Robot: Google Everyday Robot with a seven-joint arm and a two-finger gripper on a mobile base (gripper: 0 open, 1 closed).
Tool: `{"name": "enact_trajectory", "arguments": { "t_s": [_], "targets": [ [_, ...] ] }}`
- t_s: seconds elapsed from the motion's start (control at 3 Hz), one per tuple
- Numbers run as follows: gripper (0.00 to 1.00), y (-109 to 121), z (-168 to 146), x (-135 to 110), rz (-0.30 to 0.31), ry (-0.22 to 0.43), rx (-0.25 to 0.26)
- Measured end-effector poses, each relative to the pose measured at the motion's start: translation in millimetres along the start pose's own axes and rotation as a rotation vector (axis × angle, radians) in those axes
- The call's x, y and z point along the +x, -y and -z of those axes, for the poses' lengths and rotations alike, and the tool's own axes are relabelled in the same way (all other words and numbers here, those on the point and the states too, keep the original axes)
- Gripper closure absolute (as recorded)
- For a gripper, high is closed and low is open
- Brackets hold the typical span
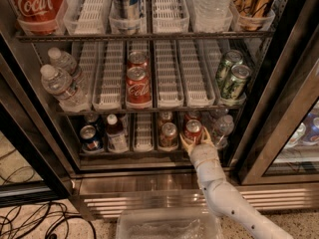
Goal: Pick coke can from bottom shelf of fridge
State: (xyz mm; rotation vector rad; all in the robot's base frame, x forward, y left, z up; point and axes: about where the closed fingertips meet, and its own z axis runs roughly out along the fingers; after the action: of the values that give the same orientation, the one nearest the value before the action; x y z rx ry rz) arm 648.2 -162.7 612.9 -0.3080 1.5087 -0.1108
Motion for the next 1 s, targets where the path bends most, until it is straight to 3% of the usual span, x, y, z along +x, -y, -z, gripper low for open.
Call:
{"name": "enact_trajectory", "arguments": {
  "t_s": [0.67, 1.0],
  "targets": [
    [1.00, 14, 7, -30, 0.001, 0.017, -0.014],
    [1.00, 18, 21, -34, -0.021, -0.024, -0.045]
  ]
}}
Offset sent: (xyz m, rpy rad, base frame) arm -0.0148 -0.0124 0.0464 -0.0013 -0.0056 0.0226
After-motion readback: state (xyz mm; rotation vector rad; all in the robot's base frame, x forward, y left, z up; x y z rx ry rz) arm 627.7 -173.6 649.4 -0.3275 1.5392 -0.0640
